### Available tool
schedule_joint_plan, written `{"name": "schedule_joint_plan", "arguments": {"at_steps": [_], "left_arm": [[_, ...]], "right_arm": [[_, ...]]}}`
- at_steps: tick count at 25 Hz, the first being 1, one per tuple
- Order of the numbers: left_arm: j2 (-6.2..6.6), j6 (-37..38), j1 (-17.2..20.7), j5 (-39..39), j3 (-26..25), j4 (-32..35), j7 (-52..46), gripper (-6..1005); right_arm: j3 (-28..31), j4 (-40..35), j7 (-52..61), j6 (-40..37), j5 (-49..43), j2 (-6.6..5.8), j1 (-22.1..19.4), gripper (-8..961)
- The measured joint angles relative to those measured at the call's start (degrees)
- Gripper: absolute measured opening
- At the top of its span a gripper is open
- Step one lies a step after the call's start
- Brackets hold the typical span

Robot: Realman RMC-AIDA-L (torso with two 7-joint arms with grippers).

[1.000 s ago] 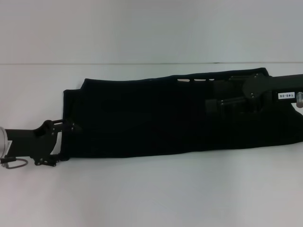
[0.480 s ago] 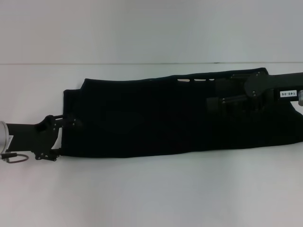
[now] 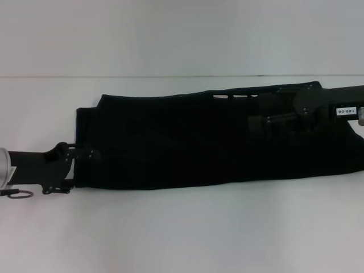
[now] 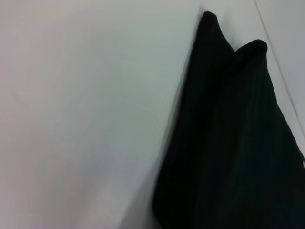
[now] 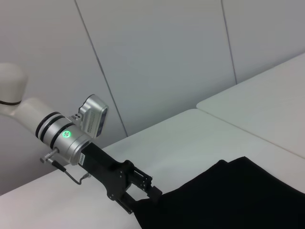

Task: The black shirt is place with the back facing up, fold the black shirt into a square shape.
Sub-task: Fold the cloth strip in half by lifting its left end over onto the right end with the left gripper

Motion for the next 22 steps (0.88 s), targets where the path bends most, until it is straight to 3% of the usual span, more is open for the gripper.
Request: {"name": "schedule_joint_plan", "arguments": {"at_steps": [12,22], "left_arm": [[-0.10,-1.8,0.3,1.6,0.4,0.1,1.1,619],[-0.36,-3.3,0.6,1.7,0.9,-0.3,2.6,218]], "right_arm": [[0.6,-0.1,0.0,-0.1,0.0,-0.07,0.1,915],[0.6,-0.1,0.0,0.0,0.0,-0.09,-0.1,915]]}}
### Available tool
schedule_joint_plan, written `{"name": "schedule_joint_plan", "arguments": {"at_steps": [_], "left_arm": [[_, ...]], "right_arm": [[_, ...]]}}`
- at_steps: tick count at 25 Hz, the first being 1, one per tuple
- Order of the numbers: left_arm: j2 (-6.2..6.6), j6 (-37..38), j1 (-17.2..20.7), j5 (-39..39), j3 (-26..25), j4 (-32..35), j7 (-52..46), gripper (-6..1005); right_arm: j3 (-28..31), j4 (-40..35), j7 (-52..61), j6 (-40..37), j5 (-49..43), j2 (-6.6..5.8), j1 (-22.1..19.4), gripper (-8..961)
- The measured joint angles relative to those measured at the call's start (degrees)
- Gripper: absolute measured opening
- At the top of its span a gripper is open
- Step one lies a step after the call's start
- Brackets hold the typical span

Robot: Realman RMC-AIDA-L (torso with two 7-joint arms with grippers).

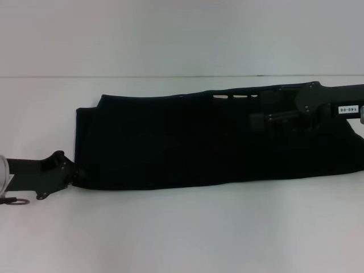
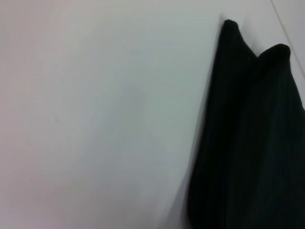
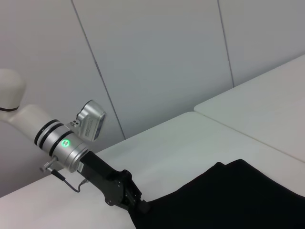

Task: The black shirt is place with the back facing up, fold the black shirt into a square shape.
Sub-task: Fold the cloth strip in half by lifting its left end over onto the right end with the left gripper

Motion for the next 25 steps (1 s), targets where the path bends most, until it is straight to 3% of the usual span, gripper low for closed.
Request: {"name": "schedule_joint_plan", "arguments": {"at_steps": [4,10,14,19,25], "left_arm": [[-0.26,1.0,1.3,-2.4,-2.7,-0.2,4.5,23],[0.23,5.2,2.7,-3.4,-5.6,0.9,10.7,24],[0.80,5.7,4.9,-2.1,-6.2,5.3,11.1,24],[2.68,5.8,7.6,0.0,-11.1,11.5,11.4,24],[4.01,10.5,6.0,-1.4,-13.5,12.9,13.8,23]], "right_arm": [[0.1,0.0,0.0,0.0,1.0,0.14,-0.1,915],[0.1,0.0,0.0,0.0,4.3,0.43,-0.5,914],[0.1,0.2,0.0,1.2,5.8,0.94,-0.5,914],[0.1,0.4,0.0,2.8,6.9,1.70,-0.5,914],[0.1,0.4,0.2,3.2,7.3,1.87,-0.7,914]]}}
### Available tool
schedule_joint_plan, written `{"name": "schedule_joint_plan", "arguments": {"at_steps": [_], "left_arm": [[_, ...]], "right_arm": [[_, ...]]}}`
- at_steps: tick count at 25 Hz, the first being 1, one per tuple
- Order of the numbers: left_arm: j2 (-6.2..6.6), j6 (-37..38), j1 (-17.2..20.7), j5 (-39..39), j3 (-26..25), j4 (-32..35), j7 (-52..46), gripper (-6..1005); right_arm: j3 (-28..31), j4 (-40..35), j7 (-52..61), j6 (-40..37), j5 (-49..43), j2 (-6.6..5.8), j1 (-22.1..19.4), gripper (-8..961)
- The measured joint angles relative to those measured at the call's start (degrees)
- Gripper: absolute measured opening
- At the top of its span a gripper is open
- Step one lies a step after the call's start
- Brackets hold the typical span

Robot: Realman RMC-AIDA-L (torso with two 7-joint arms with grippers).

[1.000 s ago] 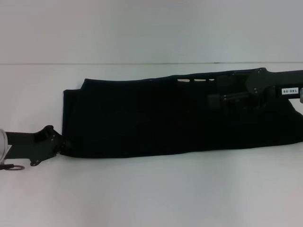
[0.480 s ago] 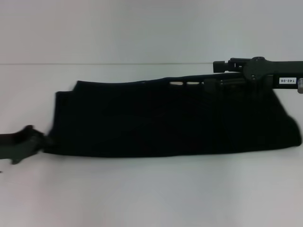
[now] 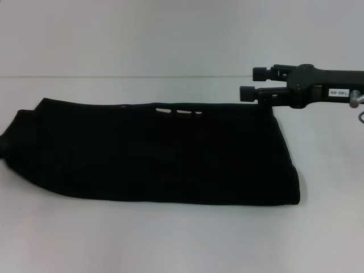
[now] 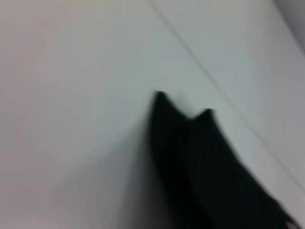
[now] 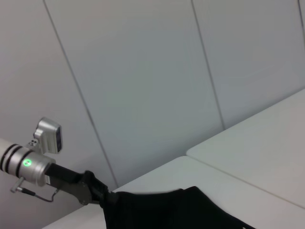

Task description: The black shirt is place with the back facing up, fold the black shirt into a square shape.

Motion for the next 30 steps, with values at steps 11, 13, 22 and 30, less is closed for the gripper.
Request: {"name": "schedule_joint_plan", "arguments": {"at_steps": [11,13,22,30], "left_arm": [[-7.68,6.7,-22.9,-12.2,13.3,-10.6,8.8,22],[-12.22,1.5,-26.1,-12.4,17.9,-11.0,9.1,23],[-15.23,-25.9,-26.4,-35.6,14.3,-43.6,38.1,126],[-15.28,-11.1,-19.9,-35.8,6.1,-50.0,52.6,269]], "right_arm": [[11.7,-2.2,-0.2,-2.6,4.8,-4.40,-9.5,914],[13.9,-2.6,-0.2,-3.6,6.3,-5.98,-12.2,915],[16.7,-4.6,-0.3,-5.3,7.1,-9.11,-17.8,907],[16.2,-4.6,4.2,-3.1,0.3,-8.79,-15.8,898]]}}
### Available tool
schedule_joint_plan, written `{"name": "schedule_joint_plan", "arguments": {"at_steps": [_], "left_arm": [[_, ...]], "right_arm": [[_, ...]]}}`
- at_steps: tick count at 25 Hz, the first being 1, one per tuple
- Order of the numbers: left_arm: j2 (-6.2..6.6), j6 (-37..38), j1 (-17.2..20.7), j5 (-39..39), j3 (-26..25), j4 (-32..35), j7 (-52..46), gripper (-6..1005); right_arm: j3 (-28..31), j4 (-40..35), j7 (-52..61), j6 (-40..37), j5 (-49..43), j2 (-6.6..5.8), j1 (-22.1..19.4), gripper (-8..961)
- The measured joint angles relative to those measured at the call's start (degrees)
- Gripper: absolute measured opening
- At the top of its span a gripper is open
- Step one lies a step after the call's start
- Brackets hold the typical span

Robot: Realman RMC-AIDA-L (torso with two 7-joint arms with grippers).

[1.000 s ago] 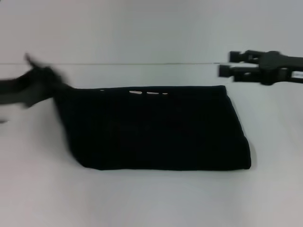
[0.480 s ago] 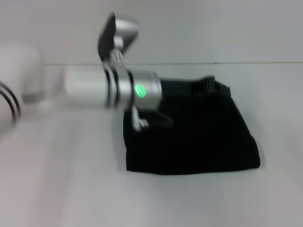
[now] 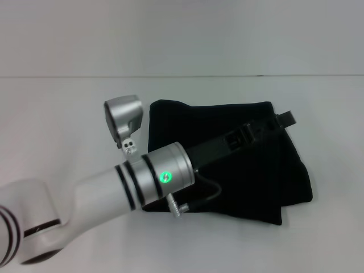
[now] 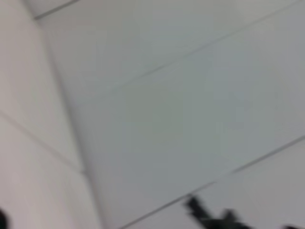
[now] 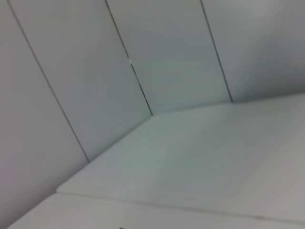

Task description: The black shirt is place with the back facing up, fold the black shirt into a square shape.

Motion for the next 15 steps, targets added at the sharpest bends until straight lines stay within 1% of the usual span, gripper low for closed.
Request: {"name": "schedule_joint_plan", "arguments": {"at_steps": [3,6,9,12,14,15], "left_arm": [[0.04,7.3,1.9,0.1,0.3,0.8,0.3,332],[0.29,11.9,3.6,1.5,0.4,2.7,0.4,394],[0.40,15.0,4.8,4.6,0.7,6.7,0.3,638],[0.56,17.2,5.3,7.0,3.2,11.9,0.1,774],[0.65,18.2,5.4,7.6,6.6,15.8,0.0,864],[0.71,18.7,5.5,7.7,9.3,18.4,0.0,879]], "right_arm": [[-0.2,0.2,3.5,1.1,-3.2,0.25,1.2,895],[-1.1,0.5,8.8,2.3,-6.8,0.33,2.6,892],[-3.7,1.4,14.4,3.1,-9.3,0.46,4.1,888],[-8.1,4.3,19.3,4.7,-11.4,0.30,6.6,885],[-11.0,6.5,21.9,6.3,-13.0,0.32,8.6,883],[-12.0,7.4,23.2,7.3,-14.1,0.49,9.5,882]]}}
